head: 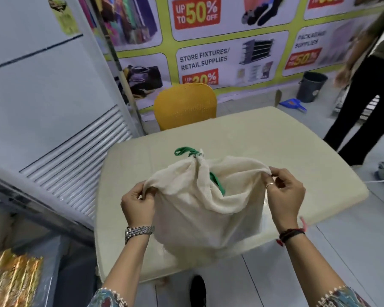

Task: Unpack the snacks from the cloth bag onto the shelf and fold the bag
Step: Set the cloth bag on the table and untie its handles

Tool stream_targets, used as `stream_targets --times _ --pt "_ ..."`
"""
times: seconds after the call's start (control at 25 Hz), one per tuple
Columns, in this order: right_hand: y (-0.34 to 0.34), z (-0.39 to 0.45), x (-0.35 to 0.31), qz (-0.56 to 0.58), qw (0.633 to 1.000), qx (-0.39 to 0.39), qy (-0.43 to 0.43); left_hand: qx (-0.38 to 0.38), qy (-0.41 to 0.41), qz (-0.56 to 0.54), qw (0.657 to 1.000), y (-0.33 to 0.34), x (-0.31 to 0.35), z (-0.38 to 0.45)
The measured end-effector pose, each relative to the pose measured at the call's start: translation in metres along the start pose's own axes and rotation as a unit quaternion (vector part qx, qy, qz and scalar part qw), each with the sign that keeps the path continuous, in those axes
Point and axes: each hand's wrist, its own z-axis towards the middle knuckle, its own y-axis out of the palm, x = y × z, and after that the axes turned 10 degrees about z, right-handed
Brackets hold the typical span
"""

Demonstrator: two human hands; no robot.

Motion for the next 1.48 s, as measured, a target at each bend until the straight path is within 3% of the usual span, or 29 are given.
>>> stream_targets --times 0.28,0.4,0.48,0.56,0.64,0.72,0.84,0.92,1.16,1.24,1.32,1.48 --pt "0.086 0.026 0.046 -0.078 0.996 -0.011 0.044 -0.101 -0.059 0.042 0.992 0.012 -0.070 0.068" --pt "0.100 0.043 0.058 -0.185 0.972 -0.116 0.086 -0.174 -0.033 0.040 0.983 0.018 -0.075 0.079" --pt "0.100 0.050 0.070 -0.275 0.925 -0.215 0.153 -0.202 -0.027 0.019 0.979 0.022 -0.077 0.077" --pt "0.102 0.054 0.076 -0.335 0.894 -0.257 0.149 -0.213 -0.019 -0.001 0.977 0.022 -0.080 0.069" --pt "0.115 0.054 0.069 -0.301 0.911 -0.274 0.069 -0.217 -0.013 -0.002 0.976 0.020 -0.084 0.062" --pt "0.133 0.055 0.052 -0.191 0.915 -0.353 0.045 -0.210 -0.018 0.005 0.977 0.015 -0.085 0.056" --pt "0.154 0.055 0.035 -0.116 0.839 -0.523 0.091 -0.198 -0.044 0.018 0.979 0.007 -0.077 0.053" --pt "0.160 0.054 0.036 -0.127 0.798 -0.583 0.080 -0.191 -0.050 0.034 0.980 0.004 -0.071 0.052" --pt "0.162 0.050 0.047 -0.131 0.808 -0.575 0.020 -0.232 -0.107 0.050 0.966 -0.003 -0.071 0.056" --pt "0.163 0.050 0.046 -0.146 0.814 -0.562 -0.003 -0.167 -0.129 0.061 0.976 -0.004 -0.064 0.056" --pt "0.165 0.052 0.042 -0.162 0.815 -0.555 -0.037 -0.115 -0.088 0.066 0.987 0.000 -0.047 0.061" --pt "0.171 0.055 0.034 -0.212 0.793 -0.554 -0.138 -0.230 -0.003 0.088 0.969 0.028 -0.009 0.070"
